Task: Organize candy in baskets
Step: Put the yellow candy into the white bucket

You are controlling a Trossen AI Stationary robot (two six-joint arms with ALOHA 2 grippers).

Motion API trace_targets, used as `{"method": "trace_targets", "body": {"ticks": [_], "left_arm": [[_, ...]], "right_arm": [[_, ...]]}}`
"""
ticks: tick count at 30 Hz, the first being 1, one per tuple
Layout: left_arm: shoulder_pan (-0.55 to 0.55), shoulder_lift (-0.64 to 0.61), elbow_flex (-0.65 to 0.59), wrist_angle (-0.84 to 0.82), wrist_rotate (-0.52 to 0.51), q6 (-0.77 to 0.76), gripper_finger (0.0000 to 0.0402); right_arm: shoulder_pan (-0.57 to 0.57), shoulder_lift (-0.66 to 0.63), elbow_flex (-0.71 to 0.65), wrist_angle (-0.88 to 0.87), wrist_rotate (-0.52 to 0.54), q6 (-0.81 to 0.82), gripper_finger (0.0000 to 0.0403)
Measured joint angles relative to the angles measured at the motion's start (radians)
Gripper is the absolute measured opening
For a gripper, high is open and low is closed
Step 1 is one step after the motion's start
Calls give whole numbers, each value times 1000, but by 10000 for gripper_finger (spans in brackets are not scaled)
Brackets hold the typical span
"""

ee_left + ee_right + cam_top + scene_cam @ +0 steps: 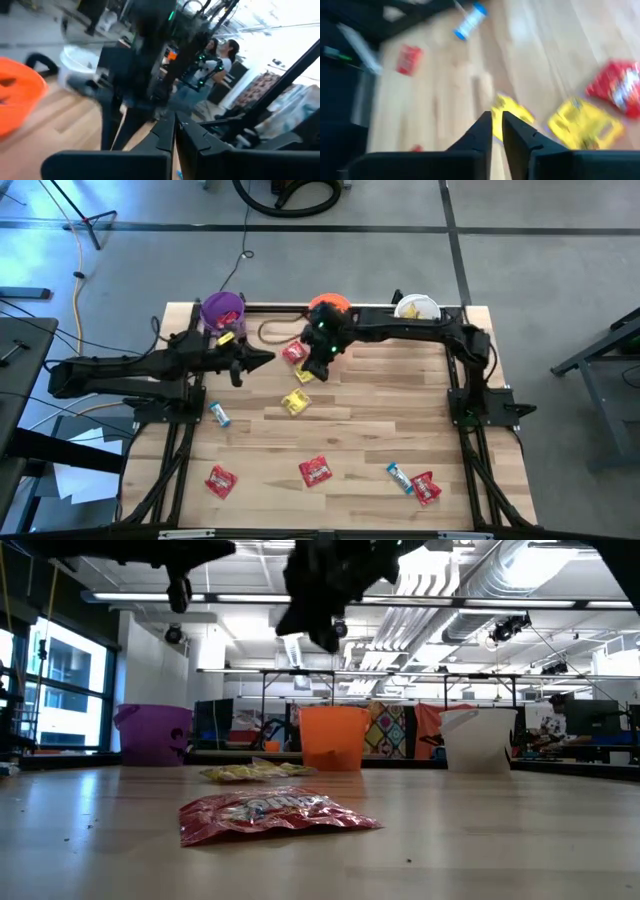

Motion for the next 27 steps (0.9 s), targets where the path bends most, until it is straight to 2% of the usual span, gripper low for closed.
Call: {"method": "trace_targets", "body": {"ticks": [2,5,10,13,20,27], "left_arm": [[-13,-59,0,-59,-42,34,1],[-23,-142,0,-154,-85,56,1],[-23,-237,0,-290,-95,48,0],[-23,-274,0,-320,-85,45,0],[-23,-332,0,-383,-76,52,0],[-23,-368,0,-404,-75,62,0]], "right_arm": [[13,30,0,-45,49,3,57],[32,95,0,-73,54,53,104],[53,216,0,-15,42,160,182],[40,288,0,17,42,247,206],[48,353,4,70,124,301,208],[81,359,2,135,193,324,175]]}}
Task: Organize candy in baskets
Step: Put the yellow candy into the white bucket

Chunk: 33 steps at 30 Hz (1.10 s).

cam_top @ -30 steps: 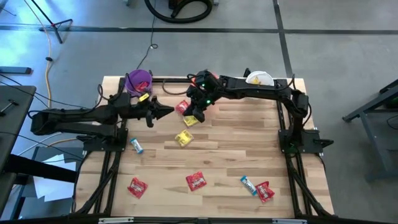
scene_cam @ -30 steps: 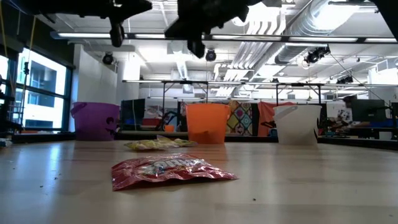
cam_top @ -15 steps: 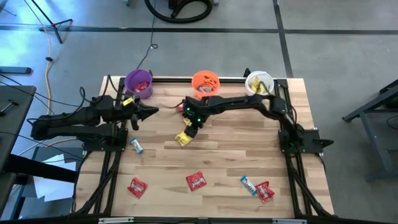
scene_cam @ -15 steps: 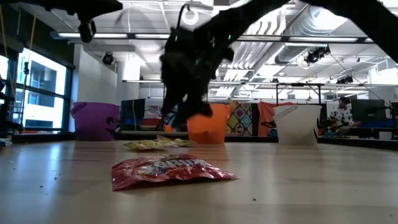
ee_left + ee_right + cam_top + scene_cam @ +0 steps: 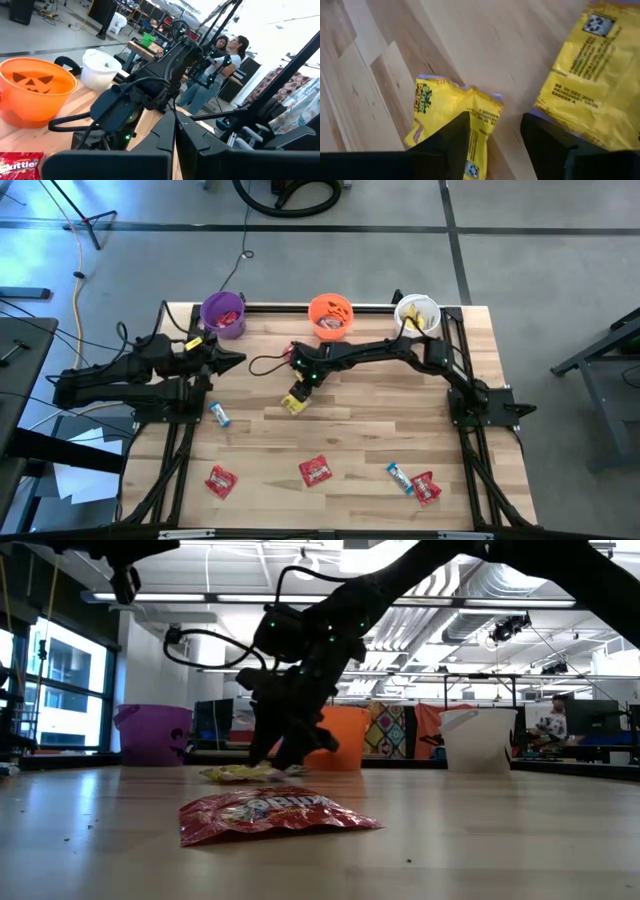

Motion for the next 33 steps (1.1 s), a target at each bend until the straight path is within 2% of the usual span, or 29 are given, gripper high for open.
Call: {"method": "trace_targets", "body": {"ticks": [8,10,13,16,18,22,27,33], "left_arm": [[0,-3,0,-4,0,1,0],[0,-3,0,-4,0,1,0],[0,-3,0,-4,0,0,0],[0,-3,0,-4,0,-2,0],[0,-3,0,-4,0,-1,0],[0,-3,0,-4,0,0,0],[0,-3,0,-3,-13,4,0],[0,-3,0,4,-44,16,0]], "right_arm": [[24,5,0,26,43,28,159],[34,12,0,32,69,45,144],[39,26,1,38,77,53,99],[38,27,1,41,79,42,33],[30,21,1,35,67,22,9],[-1,-10,-2,-4,24,19,6],[-54,-106,-3,-54,41,-23,1],[-143,-252,-2,-186,157,-95,0]]}}
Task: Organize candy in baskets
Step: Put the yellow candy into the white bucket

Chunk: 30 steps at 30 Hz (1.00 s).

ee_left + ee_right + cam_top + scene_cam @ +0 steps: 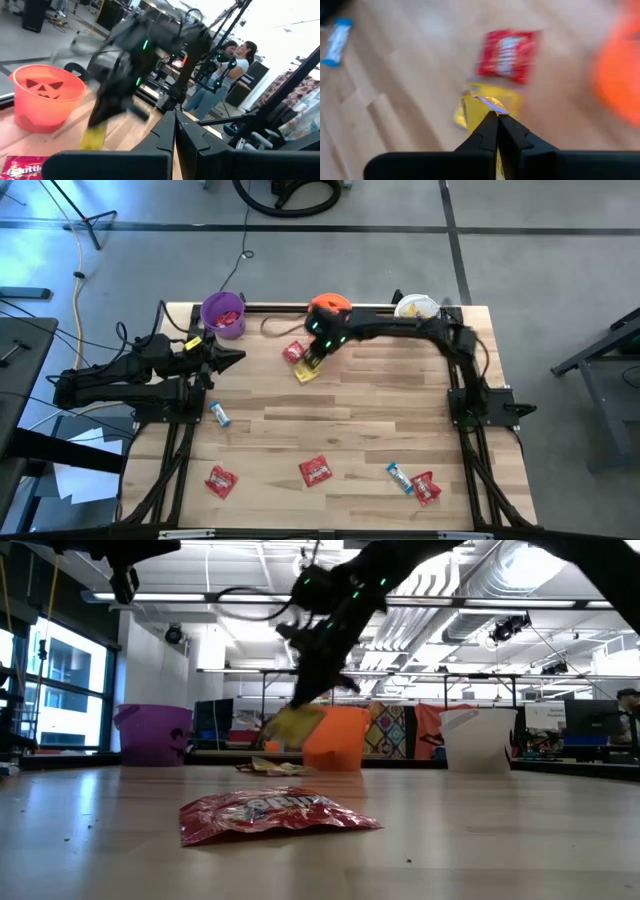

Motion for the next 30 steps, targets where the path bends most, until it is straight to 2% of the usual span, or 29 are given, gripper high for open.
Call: {"method": "trace_targets", "body": {"ticks": [11,14,18,21,24,30], "left_arm": [[1,3,0,0,-51,12,0],[1,5,0,-1,-73,11,0],[1,9,0,-1,-94,9,0],[1,17,0,1,-104,8,0],[1,26,0,0,-119,7,0],[1,51,0,0,-132,-11,0]], "right_arm": [[-298,-311,0,-451,313,-180,0],[-397,-362,0,-545,359,-226,0],[-521,-392,0,-613,364,-282,0],[-600,-390,-1,-638,319,-320,0],[-652,-379,-1,-638,253,-330,0],[-707,-317,-1,-653,214,-355,0]]}}
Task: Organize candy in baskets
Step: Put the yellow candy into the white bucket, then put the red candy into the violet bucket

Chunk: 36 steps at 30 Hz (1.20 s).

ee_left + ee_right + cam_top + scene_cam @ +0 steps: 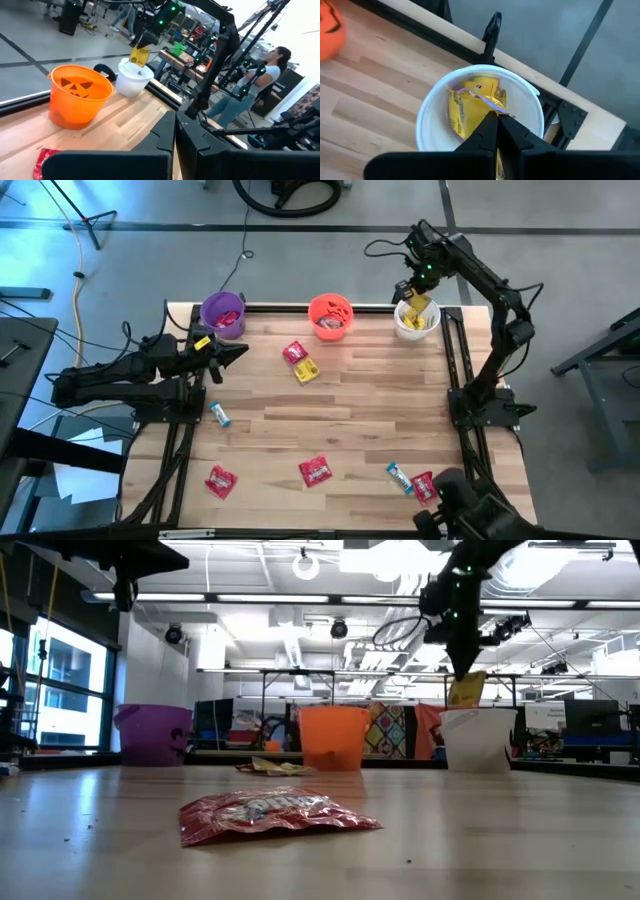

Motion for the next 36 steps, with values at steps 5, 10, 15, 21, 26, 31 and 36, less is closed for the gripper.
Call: {"method": "trace_targets", "body": {"ticks": [5,10,15,21,26,31,36], "left_arm": [[0,29,0,0,-2,1,0],[0,75,0,1,-9,-24,0],[18,154,10,-7,-9,-75,0],[91,301,111,-140,71,-47,0],[186,442,168,-259,169,27,0],[278,577,195,-261,270,92,2],[337,708,206,-244,268,241,32]], "right_arm": [[-22,21,-129,83,-65,-2,0],[-35,20,-316,235,-90,11,1],[-35,18,-372,270,-38,48,34],[-33,2,-277,210,9,25,122],[-33,-26,-124,168,9,-3,170],[-7,-74,25,126,4,-49,180],[39,-137,113,119,-2,-56,181]]}}
